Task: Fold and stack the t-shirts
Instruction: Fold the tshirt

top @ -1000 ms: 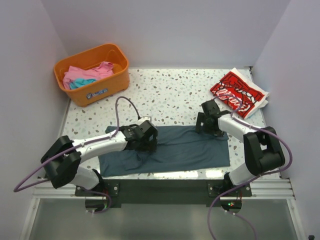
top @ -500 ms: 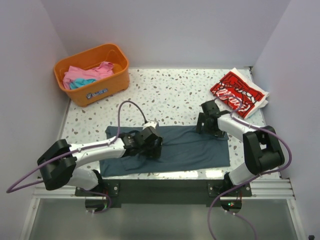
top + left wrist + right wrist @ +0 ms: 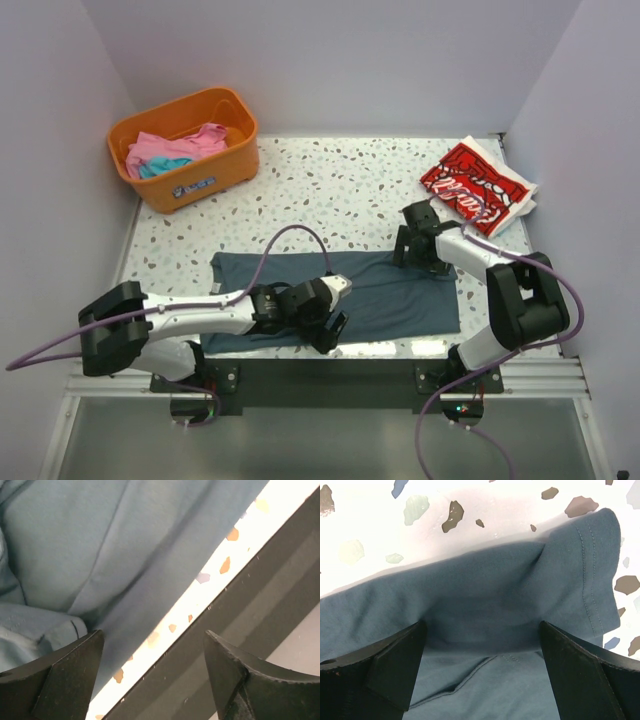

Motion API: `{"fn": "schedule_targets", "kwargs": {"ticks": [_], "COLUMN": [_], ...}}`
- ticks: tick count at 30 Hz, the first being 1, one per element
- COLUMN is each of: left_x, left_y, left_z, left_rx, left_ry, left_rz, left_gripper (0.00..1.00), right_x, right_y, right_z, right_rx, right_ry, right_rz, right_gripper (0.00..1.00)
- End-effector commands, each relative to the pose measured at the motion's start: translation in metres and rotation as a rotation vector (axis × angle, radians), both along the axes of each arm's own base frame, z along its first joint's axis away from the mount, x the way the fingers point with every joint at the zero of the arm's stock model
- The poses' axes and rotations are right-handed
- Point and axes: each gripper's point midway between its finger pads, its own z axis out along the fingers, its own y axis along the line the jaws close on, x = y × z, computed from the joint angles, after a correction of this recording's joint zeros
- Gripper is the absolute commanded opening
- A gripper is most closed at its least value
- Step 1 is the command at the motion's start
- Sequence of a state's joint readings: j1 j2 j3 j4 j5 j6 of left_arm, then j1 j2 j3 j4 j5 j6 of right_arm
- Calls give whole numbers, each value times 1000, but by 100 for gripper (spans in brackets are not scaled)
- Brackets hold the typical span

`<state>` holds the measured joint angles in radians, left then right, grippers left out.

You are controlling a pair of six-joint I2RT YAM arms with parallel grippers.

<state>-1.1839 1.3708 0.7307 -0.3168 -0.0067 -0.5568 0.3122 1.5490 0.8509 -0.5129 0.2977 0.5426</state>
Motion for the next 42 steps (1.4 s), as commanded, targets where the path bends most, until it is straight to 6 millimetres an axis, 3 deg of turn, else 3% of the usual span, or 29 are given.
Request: {"fn": "schedule_targets", "kwargs": {"ticks": [1,5,9,10,12,13,16,22,27,31,32,35,36,39,42], "left_x": [1,8,52,63,81,99,112,110,89,80,82,65,56,54,56], "left_y": [6,16,41,57,69,71,53,13,-17,-54,-67,-85,-84,-76,-68], "left_z": [14,25,53,52,53,54,46,22,10,13,23,17,9,9,35], "left_rx": [9,46,126,159,159,118,39,12,-54,-106,-123,-68,-32,-8,-57], "left_ry": [-67,-118,-259,-237,-226,-218,-184,-89,-11,-18,-42,-56,-50,-48,-83], "left_rz": [-45,5,283,391,505,566,533,410,295,209,200,147,129,154,178], "left_gripper": [87,94,100,100,100,100,100,100,100,100,100,100,100,100,100], "right_x": [-1,-2,-1,-1,-2,-1,-2,-2,-3,-2,-1,-3,-4,-2,4], "right_y": [-7,-9,-8,-8,-8,-7,-8,-9,-11,-13,-13,-13,-13,-12,-8], "right_z": [8,6,5,5,5,5,4,5,7,8,8,5,4,7,17], "right_rx": [-25,-31,-31,-30,-28,-25,-31,-37,-44,-54,-55,-55,-55,-49,-32], "right_ry": [-16,-10,-10,-10,-8,-10,-3,-7,-7,-10,-9,2,5,-5,-34], "right_rz": [-18,-19,-19,-19,-21,-20,-15,-20,-21,-30,-30,-28,-31,-26,-13], "right_gripper": [99,99,99,99,99,99,99,99,99,99,99,99,99,99,99]}}
